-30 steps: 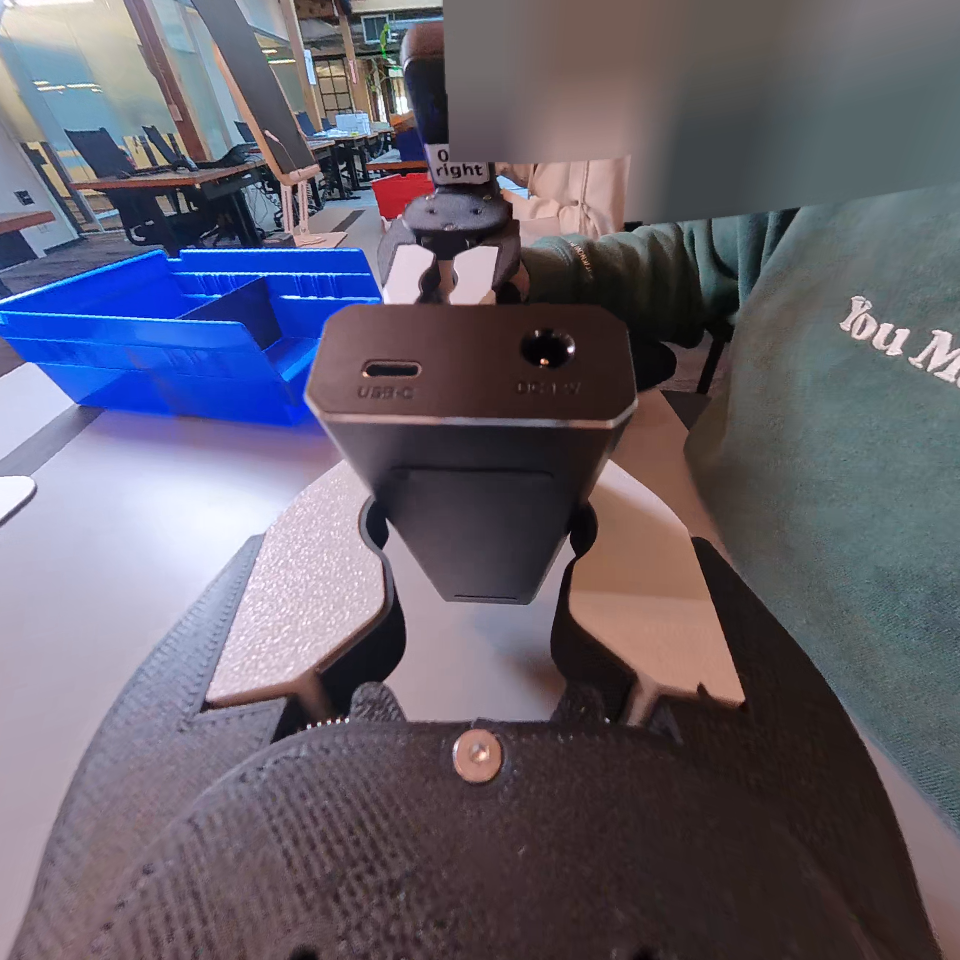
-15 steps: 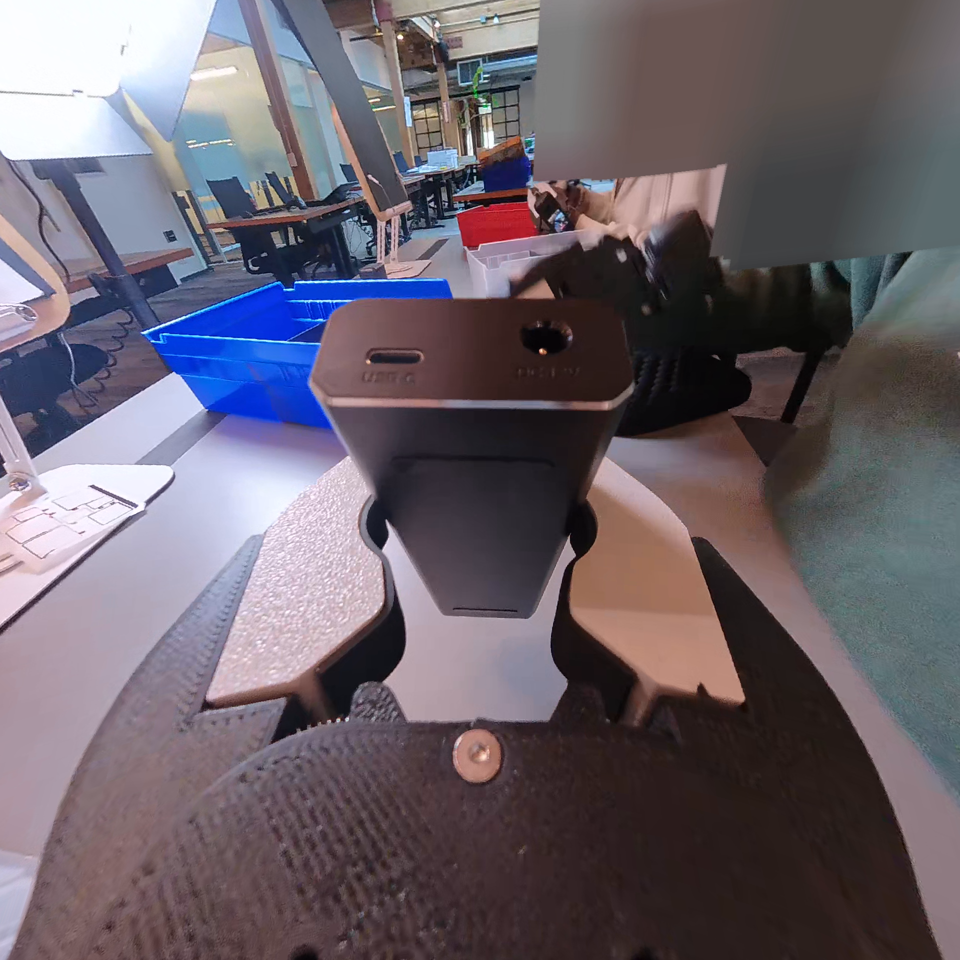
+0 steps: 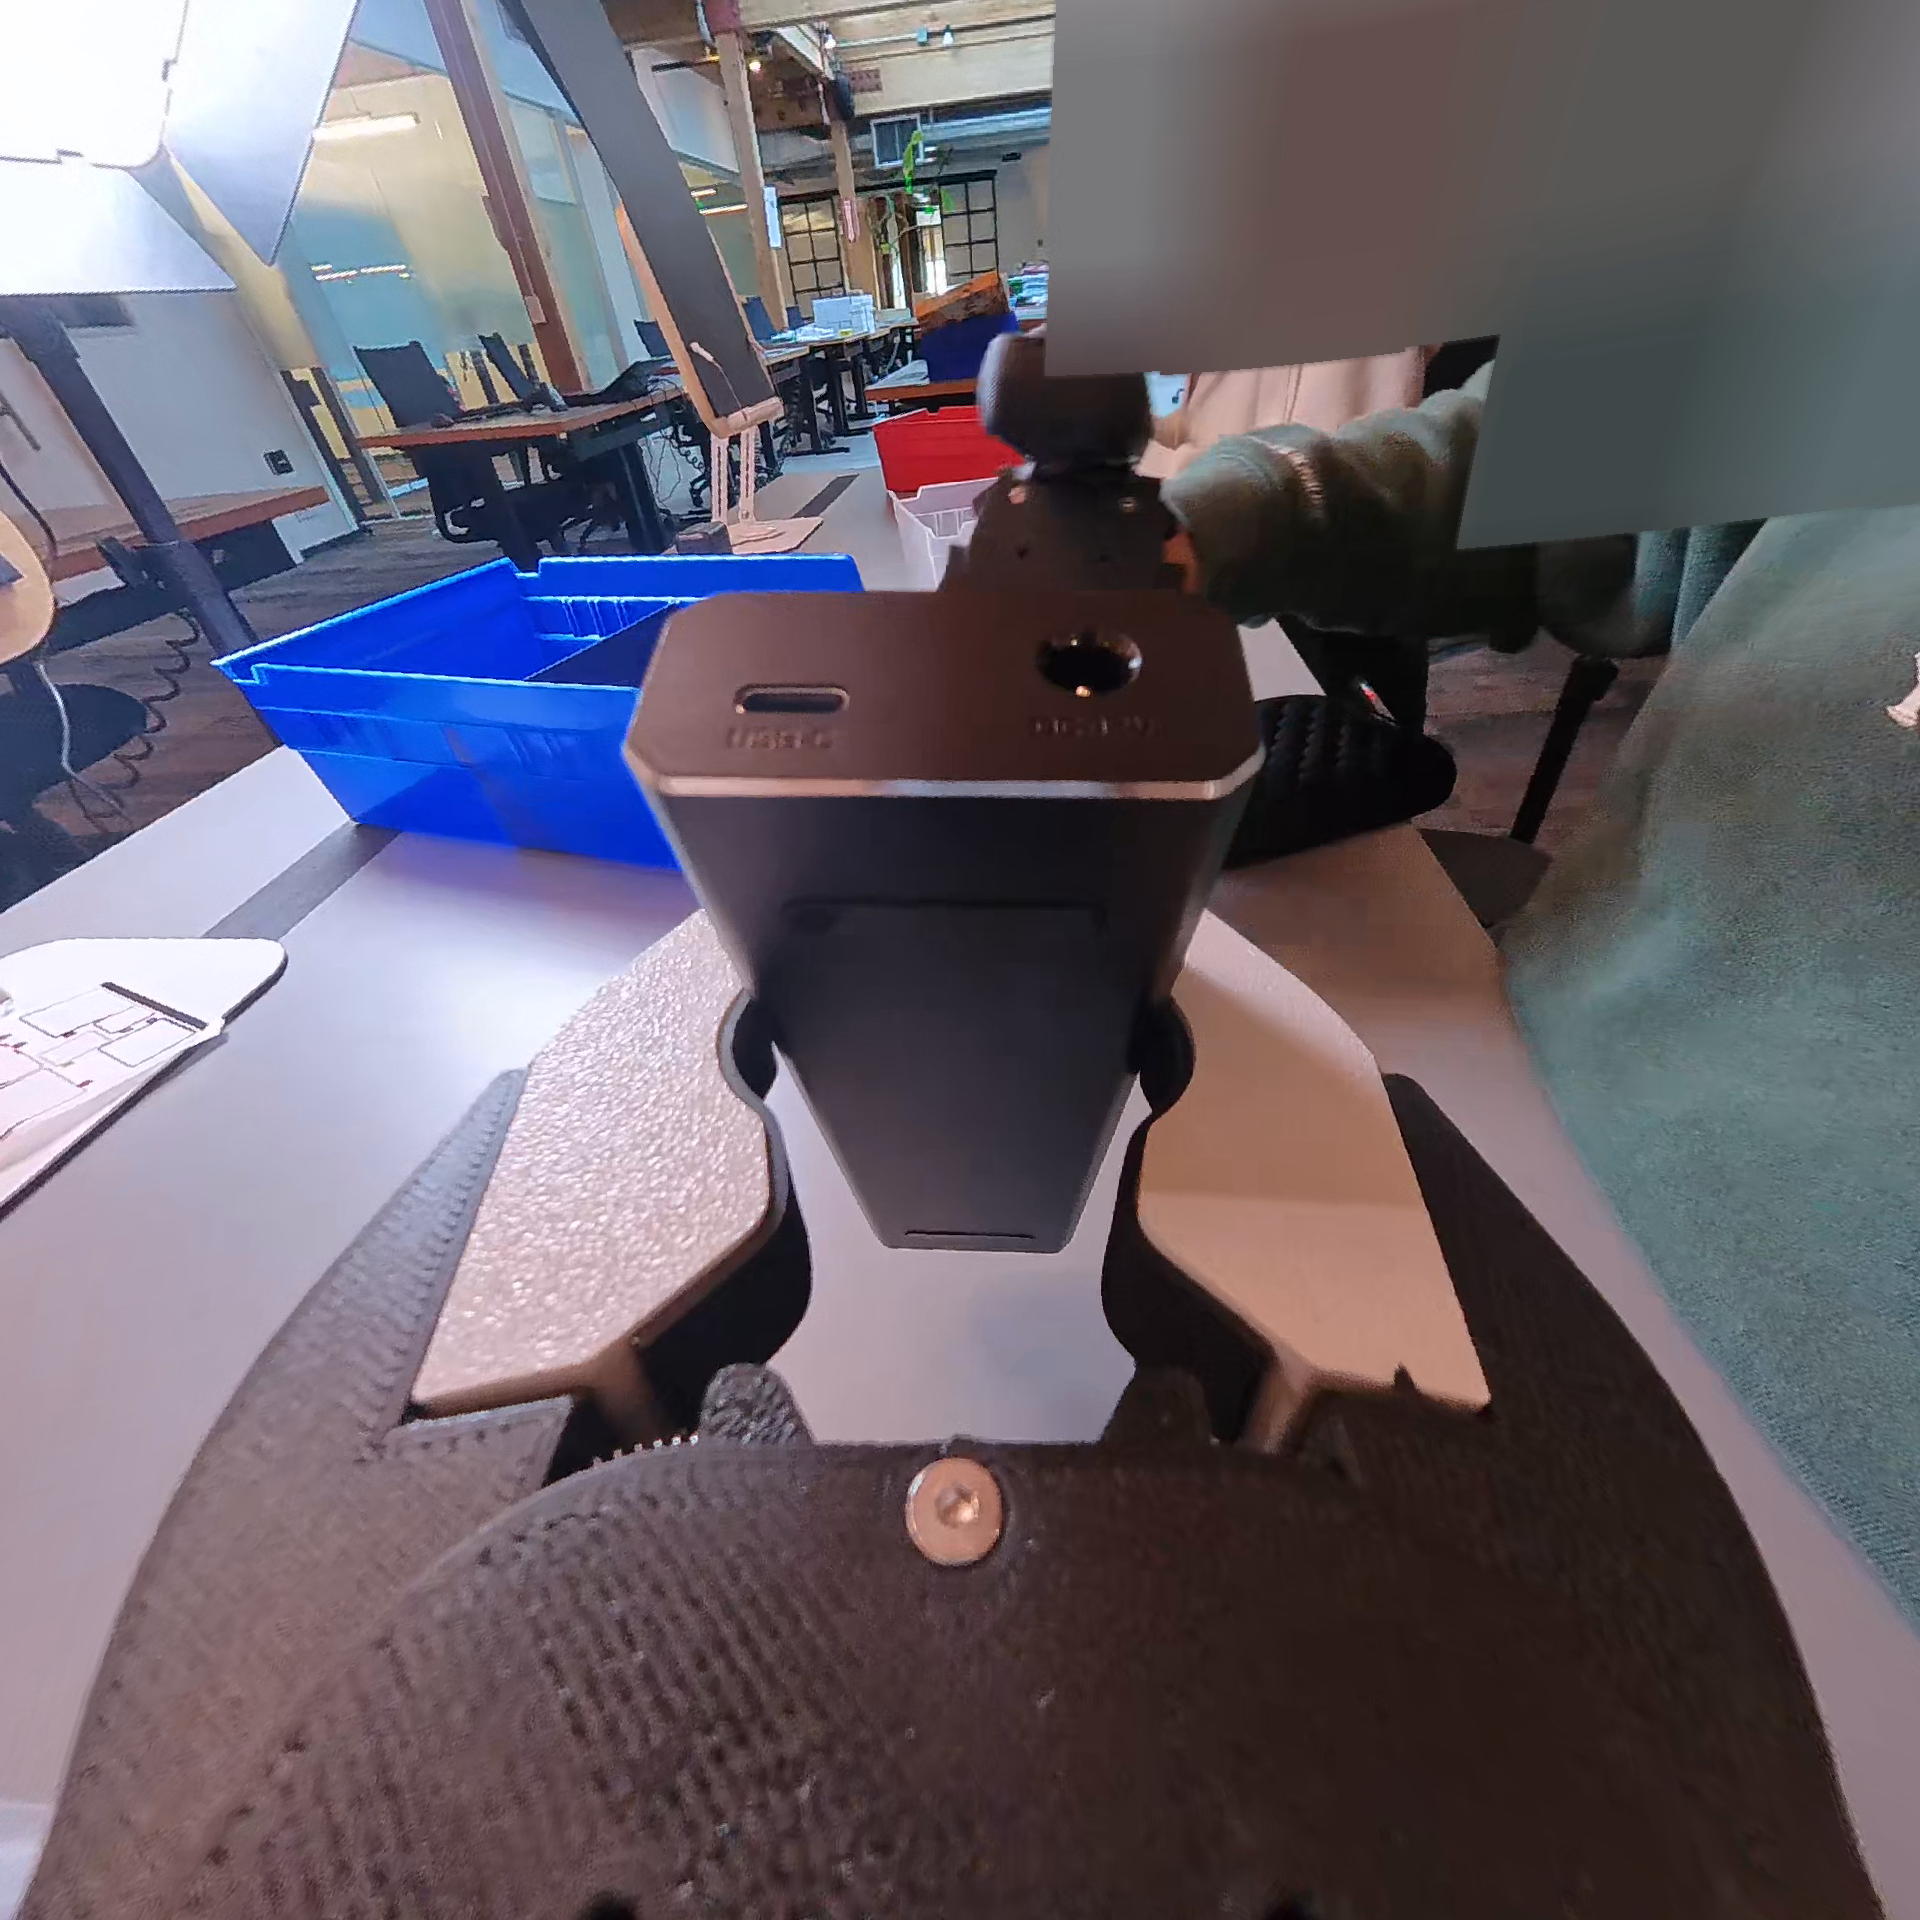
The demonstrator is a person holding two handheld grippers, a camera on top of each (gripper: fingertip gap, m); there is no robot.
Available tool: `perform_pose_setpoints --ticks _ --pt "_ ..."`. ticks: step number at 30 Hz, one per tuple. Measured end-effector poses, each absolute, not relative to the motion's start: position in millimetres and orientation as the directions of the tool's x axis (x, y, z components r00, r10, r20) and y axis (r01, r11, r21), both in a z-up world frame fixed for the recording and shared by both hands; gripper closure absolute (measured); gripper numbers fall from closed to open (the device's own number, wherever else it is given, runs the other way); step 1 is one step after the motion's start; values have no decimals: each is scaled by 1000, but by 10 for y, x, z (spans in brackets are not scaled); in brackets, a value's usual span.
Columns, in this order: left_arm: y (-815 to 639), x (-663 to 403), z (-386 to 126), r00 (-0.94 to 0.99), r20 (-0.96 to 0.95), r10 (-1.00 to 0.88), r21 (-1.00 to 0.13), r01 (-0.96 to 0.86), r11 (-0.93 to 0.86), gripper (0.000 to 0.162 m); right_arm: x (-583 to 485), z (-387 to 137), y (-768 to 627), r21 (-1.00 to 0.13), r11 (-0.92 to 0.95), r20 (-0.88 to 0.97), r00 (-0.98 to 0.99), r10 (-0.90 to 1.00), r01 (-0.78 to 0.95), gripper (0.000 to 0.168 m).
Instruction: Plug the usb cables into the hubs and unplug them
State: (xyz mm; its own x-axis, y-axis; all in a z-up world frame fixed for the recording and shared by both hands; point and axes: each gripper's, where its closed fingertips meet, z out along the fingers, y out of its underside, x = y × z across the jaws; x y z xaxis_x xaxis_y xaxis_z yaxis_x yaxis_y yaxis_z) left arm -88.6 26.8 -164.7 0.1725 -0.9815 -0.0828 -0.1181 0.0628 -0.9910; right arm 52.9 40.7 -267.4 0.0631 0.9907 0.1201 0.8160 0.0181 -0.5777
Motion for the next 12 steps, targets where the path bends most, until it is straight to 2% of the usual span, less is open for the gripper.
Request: perform_pose_setpoints --ticks 1,4,8,12 --pt "263 -883 -1647 171 -84 -982 -991 -117 64 91 522 -2724 388 -568 26 77 22 997 822 134" --pt "243 -871 -1647 163 -82 -983 -992 -111 64 91 481 -2937 401 -532 77 53 -58 997 843 133" --pt "229 -858 -1627 155 -83 -984 -993 -94 69 91 390 -2960 413 -567 79 48 -63 997 820 153" --pt "237 -827 -1596 157 -83 -984 -995 -73 72 91 246 -2574 435 -663 51 77 0 997 747 154"
